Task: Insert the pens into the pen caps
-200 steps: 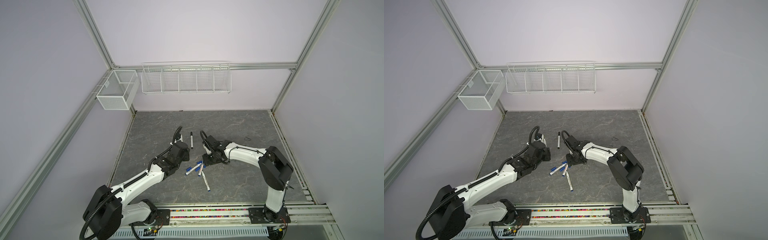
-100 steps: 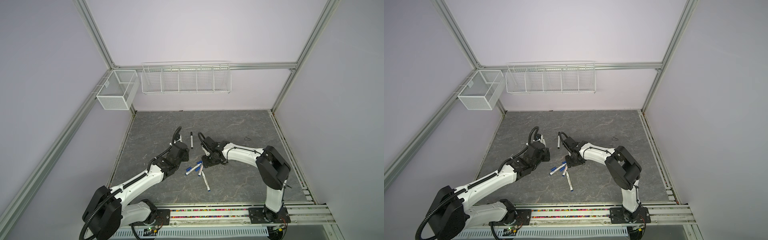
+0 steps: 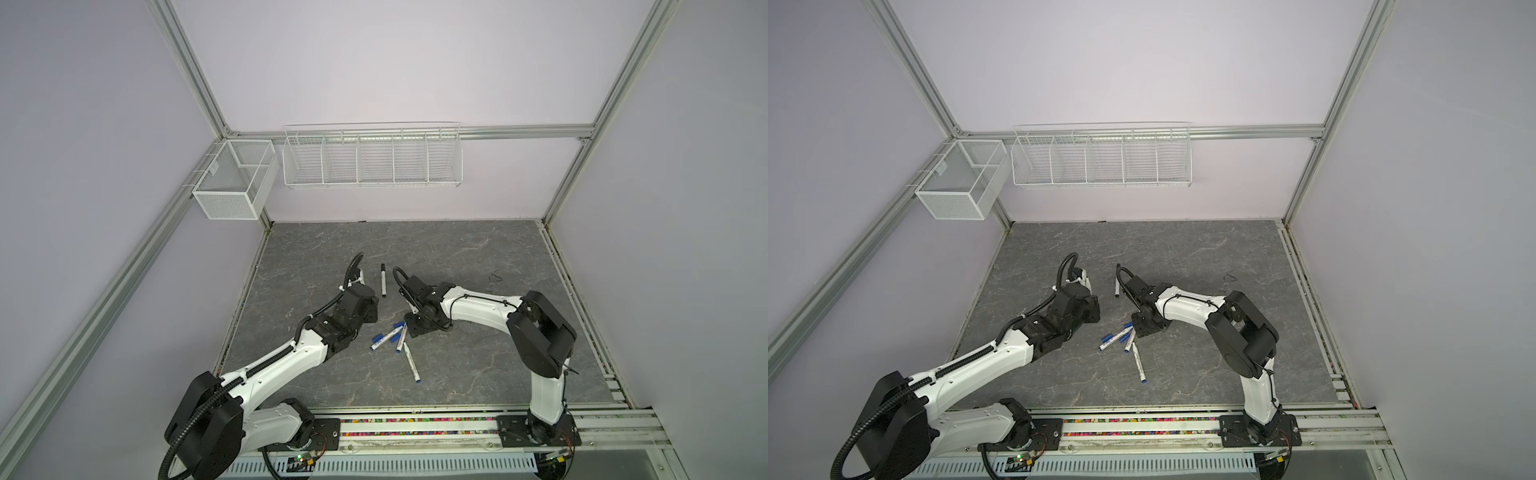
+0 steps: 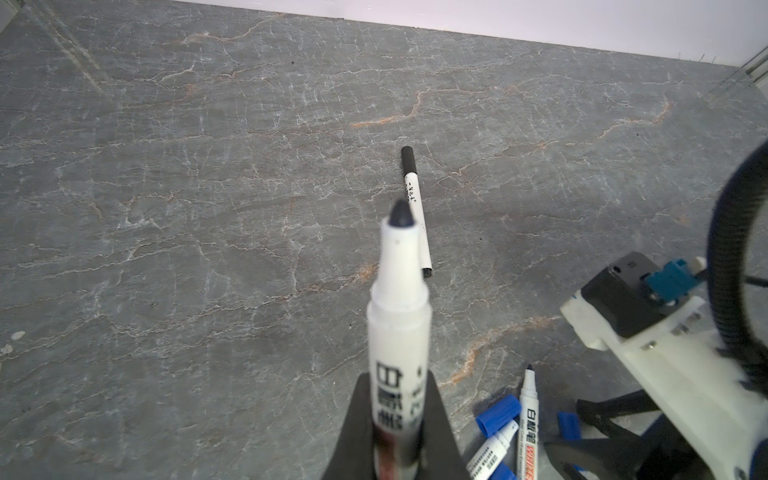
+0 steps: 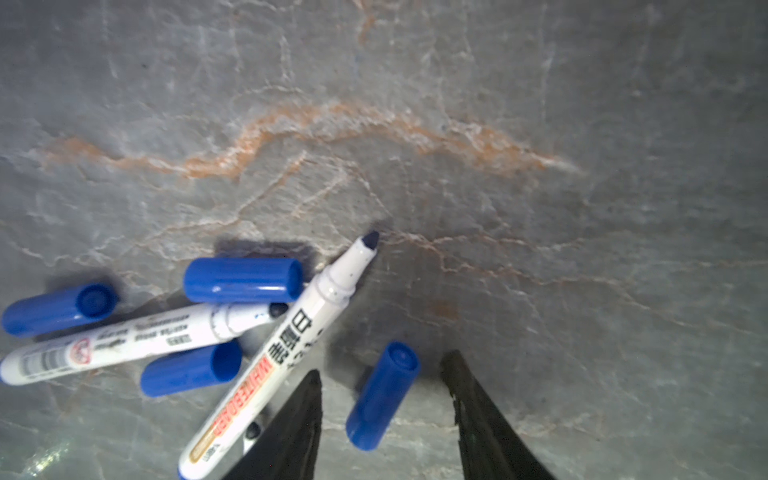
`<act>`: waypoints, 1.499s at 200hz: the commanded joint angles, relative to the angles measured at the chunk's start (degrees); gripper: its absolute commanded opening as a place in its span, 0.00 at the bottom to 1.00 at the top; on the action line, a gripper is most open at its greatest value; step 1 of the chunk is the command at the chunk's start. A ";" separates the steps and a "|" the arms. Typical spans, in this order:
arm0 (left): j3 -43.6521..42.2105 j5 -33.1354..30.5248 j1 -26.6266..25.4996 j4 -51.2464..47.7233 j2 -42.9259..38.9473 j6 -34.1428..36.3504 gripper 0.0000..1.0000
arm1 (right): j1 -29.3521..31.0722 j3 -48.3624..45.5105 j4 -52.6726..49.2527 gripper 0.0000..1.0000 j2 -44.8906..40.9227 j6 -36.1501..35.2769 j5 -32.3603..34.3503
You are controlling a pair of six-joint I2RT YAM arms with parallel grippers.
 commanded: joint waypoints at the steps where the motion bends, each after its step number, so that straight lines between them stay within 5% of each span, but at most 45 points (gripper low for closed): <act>1: -0.49 -0.21 0.34 0.91 0.16 -0.91 0.00 | 0.25 0.47 -2.35 0.53 0.92 0.68 2.49; 149: 0.11 5.66 0.34 2.26 2.05 1.00 0.00 | -1.47 -0.44 -3.00 0.15 0.88 1.94 2.32; 197: 0.75 24.91 0.34 6.07 6.09 9.05 0.00 | -4.39 -9.04 7.38 0.08 -12.61 3.05 0.02; 233: 2.26 39.35 -0.28 8.96 10.29 10.54 0.00 | -6.71 -20.44 24.30 0.08 -29.02 5.90 -2.11; 300: 4.63 48.03 -5.22 9.33 11.48 17.45 0.00 | -8.12 -29.47 42.97 0.08 -37.91 10.53 -9.12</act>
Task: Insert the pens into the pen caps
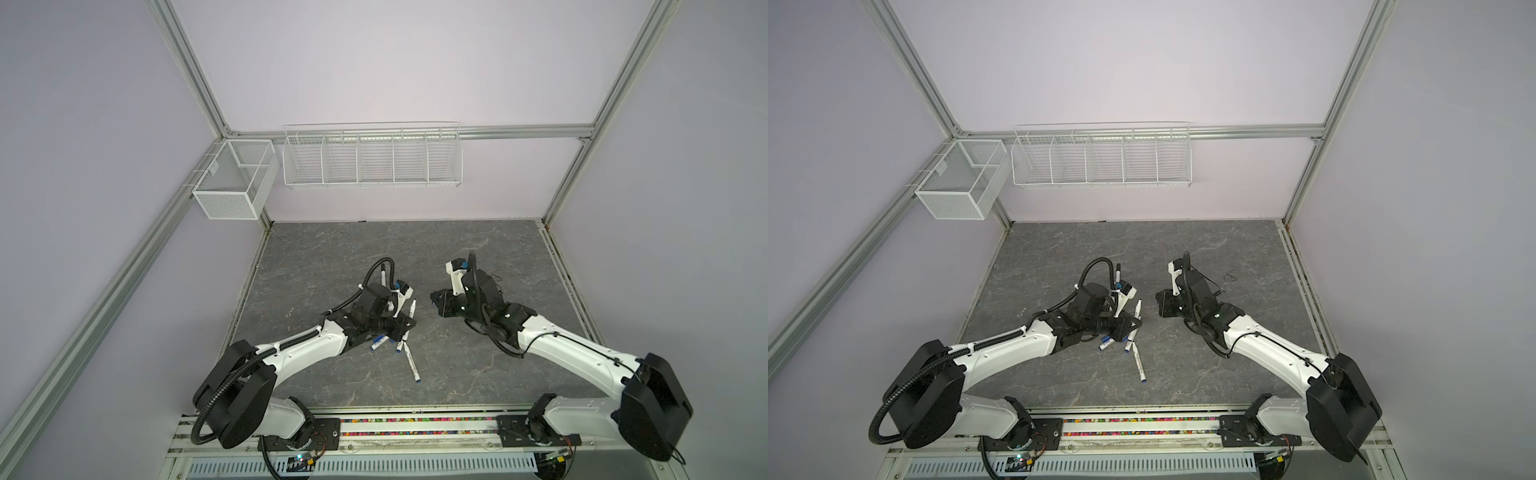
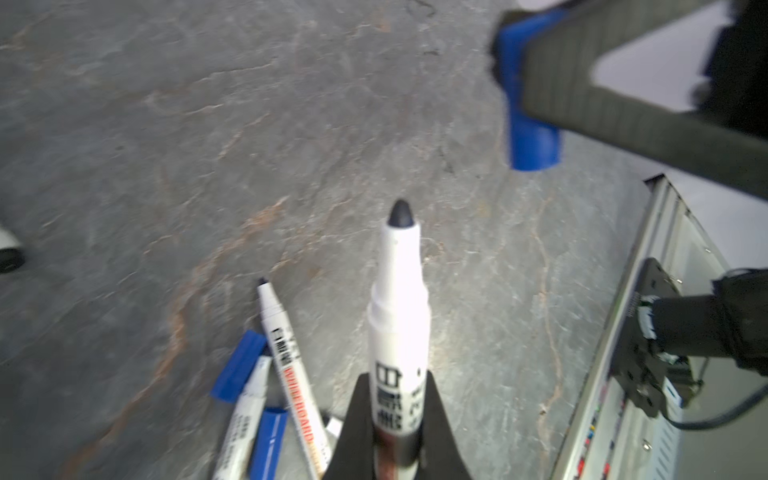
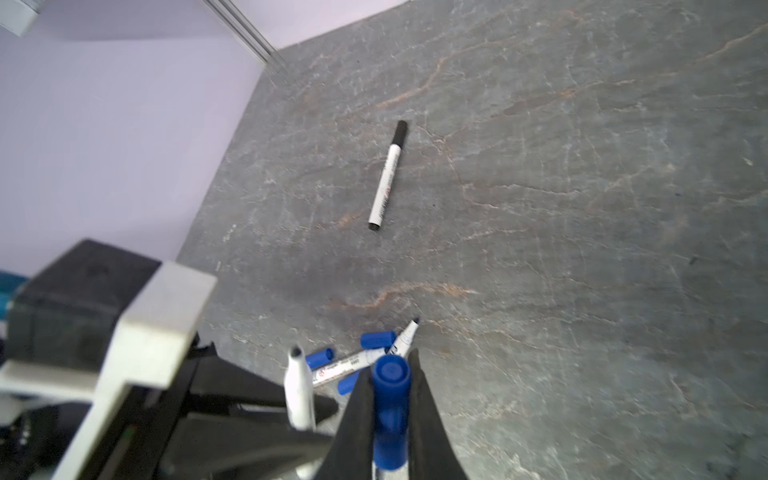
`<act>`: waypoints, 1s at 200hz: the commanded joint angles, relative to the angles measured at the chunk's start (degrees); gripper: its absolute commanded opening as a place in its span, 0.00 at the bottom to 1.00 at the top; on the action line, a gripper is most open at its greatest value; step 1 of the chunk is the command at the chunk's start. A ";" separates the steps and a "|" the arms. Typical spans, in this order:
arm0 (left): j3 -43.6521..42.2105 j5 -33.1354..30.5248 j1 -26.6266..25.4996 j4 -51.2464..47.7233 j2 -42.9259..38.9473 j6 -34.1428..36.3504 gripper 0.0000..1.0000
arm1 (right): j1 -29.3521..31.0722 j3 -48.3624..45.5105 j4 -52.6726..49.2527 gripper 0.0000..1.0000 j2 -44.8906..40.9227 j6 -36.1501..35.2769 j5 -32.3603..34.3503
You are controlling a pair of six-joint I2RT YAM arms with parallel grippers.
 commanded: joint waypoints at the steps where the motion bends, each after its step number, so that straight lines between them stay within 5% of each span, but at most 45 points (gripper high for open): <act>1: 2.29 5.35 -1.12 1.12 0.24 4.03 0.00 | -0.08 -1.68 8.90 0.08 -0.38 2.61 -3.97; 200: 3.32 3.88 -2.10 -0.34 1.07 4.39 0.00 | 0.61 -2.23 2.42 0.08 -3.72 -1.61 -8.19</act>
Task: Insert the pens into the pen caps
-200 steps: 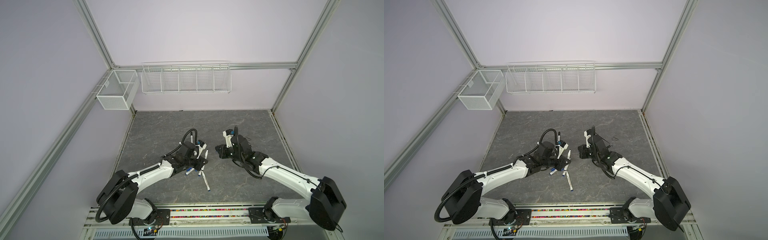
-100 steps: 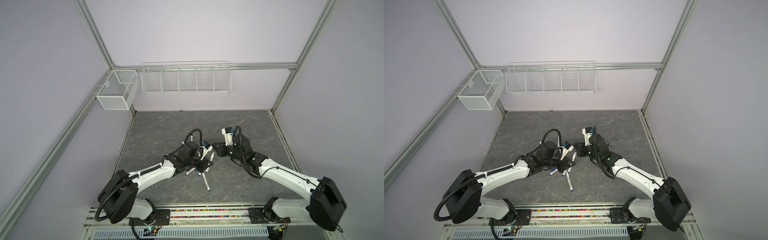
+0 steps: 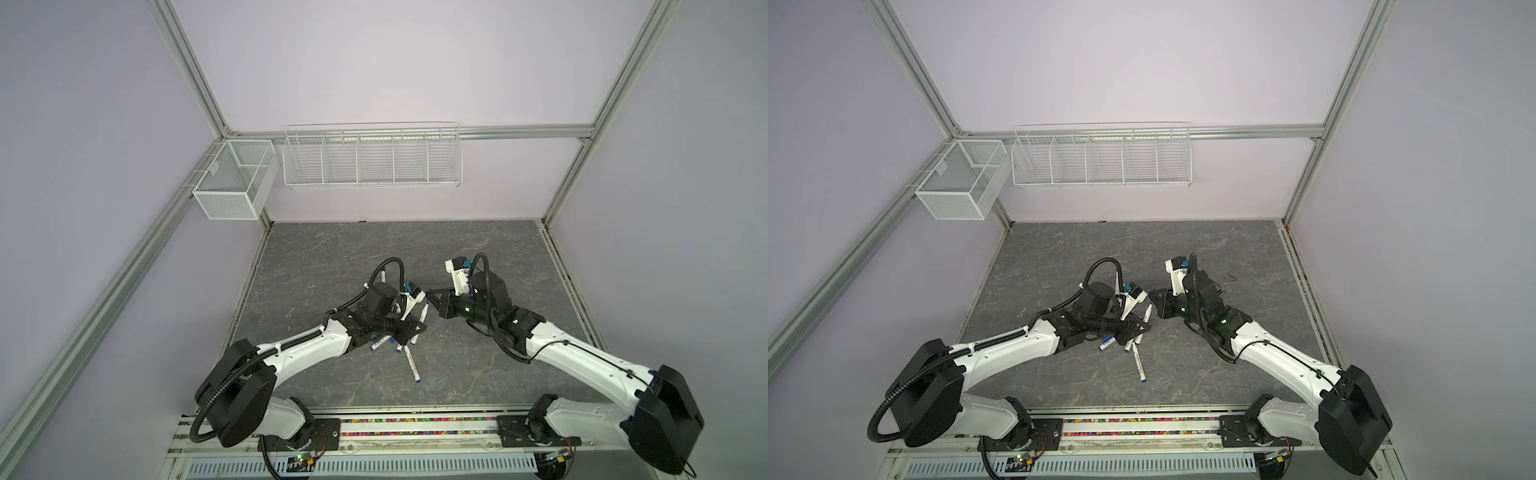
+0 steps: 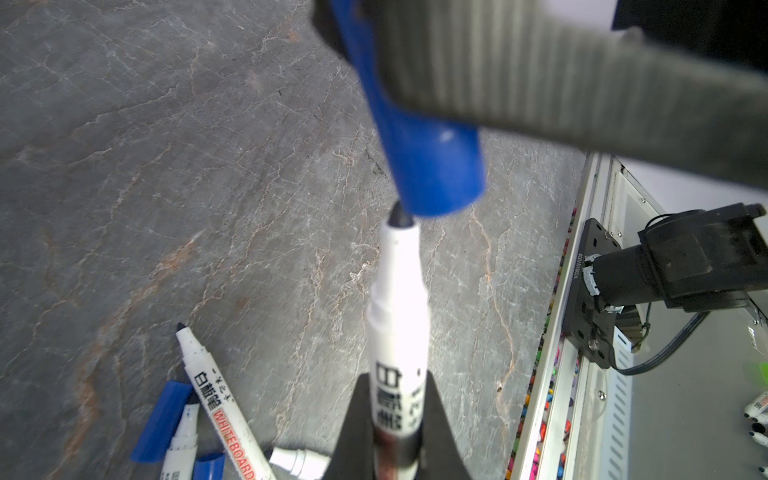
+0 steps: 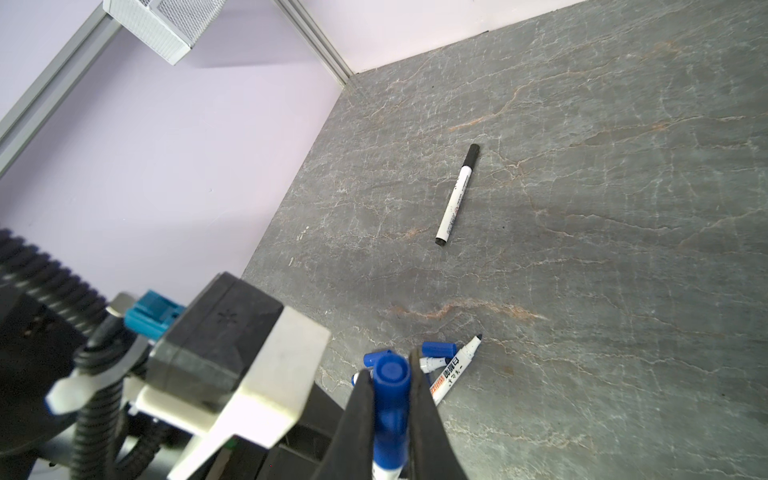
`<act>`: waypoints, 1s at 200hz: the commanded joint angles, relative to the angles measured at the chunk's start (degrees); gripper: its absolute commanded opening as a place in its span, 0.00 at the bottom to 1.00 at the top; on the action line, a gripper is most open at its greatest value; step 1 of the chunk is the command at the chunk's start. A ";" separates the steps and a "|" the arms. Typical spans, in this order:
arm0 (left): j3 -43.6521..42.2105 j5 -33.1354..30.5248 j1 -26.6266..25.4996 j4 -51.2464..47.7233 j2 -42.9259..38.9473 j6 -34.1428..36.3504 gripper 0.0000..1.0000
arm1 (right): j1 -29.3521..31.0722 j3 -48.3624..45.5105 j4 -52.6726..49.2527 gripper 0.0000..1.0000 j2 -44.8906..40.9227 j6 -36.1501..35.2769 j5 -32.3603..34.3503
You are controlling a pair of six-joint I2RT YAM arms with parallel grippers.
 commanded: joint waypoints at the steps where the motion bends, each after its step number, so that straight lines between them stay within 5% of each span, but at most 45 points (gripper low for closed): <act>1: 1.33 -0.16 -0.14 0.05 0.54 0.75 0.00 | 0.57 -0.54 -1.06 0.08 0.76 -0.83 -1.59; 200: -0.59 0.49 -0.17 2.25 -1.46 0.82 0.00 | 1.10 1.07 -0.96 0.08 3.34 -1.52 0.91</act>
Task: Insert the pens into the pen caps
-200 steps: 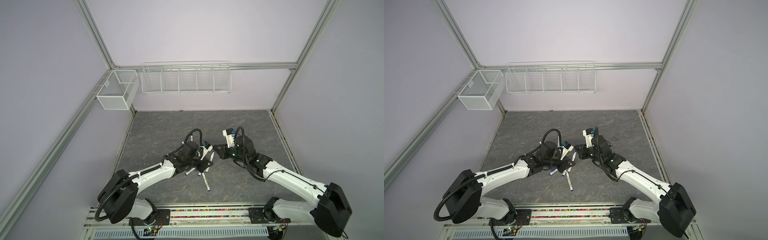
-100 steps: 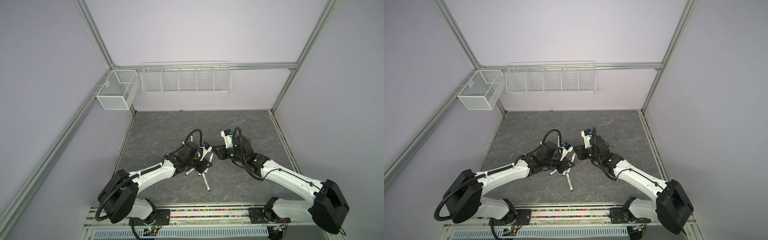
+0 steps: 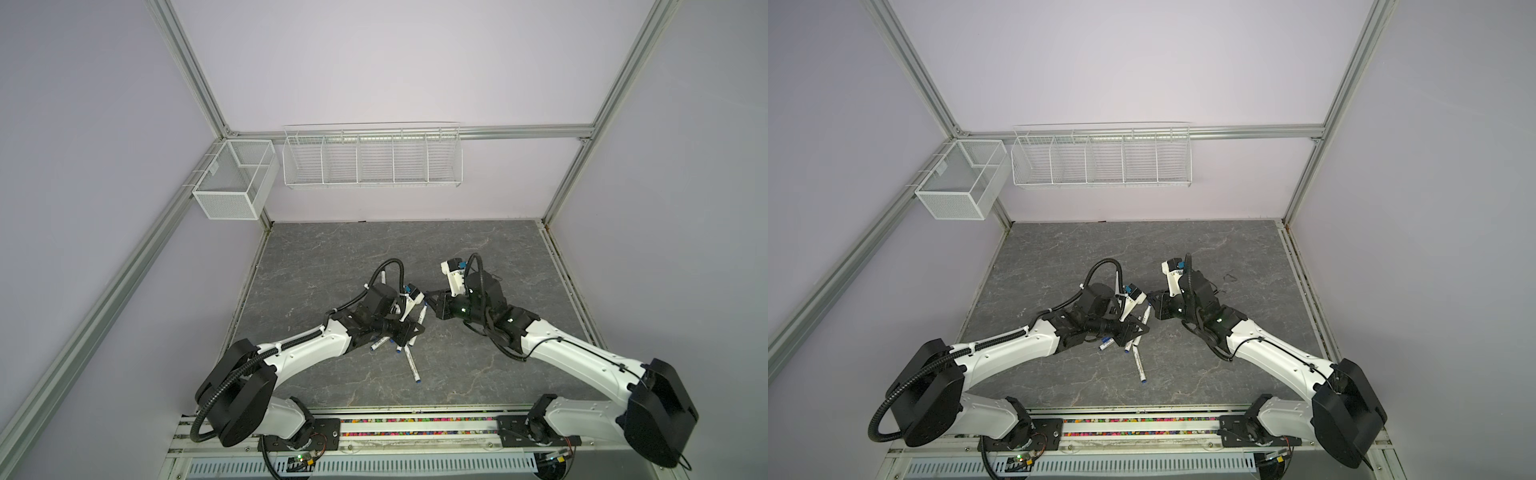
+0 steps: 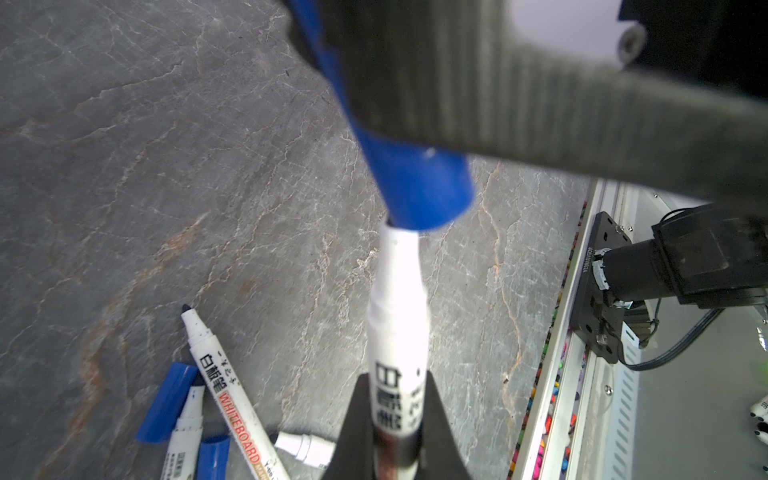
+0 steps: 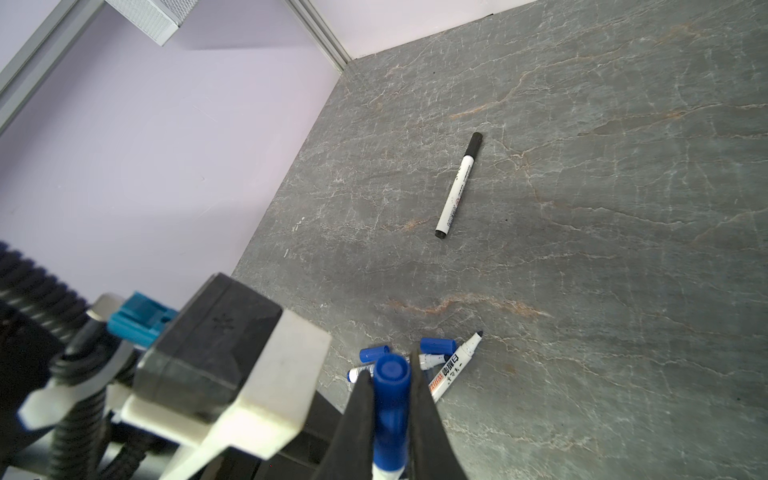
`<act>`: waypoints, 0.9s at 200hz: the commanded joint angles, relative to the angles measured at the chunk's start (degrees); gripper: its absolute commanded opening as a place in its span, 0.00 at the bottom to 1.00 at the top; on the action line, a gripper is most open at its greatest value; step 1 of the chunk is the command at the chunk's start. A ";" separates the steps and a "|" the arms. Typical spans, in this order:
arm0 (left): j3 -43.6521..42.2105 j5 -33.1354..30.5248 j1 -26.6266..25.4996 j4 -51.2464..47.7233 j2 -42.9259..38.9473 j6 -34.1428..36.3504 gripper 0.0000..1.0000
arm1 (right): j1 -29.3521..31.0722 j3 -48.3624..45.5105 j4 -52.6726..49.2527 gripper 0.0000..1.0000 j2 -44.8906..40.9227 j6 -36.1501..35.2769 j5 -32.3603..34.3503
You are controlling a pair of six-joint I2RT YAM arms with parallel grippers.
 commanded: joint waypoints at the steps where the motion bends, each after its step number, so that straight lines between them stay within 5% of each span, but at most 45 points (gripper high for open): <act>1: -0.22 1.20 -0.19 3.38 -1.52 0.84 0.00 | 0.35 0.78 -1.79 0.08 1.09 -0.82 0.78; 110: 0.11 -0.26 -0.04 3.59 -0.90 0.05 0.00 | 0.10 0.95 -3.25 0.08 -1.67 -1.04 -0.04; 180: 1.51 5.27 5.41 14.29 -0.90 -7.72 0.00 | -1.45 0.01 -8.72 0.08 -5.81 -4.63 -11.92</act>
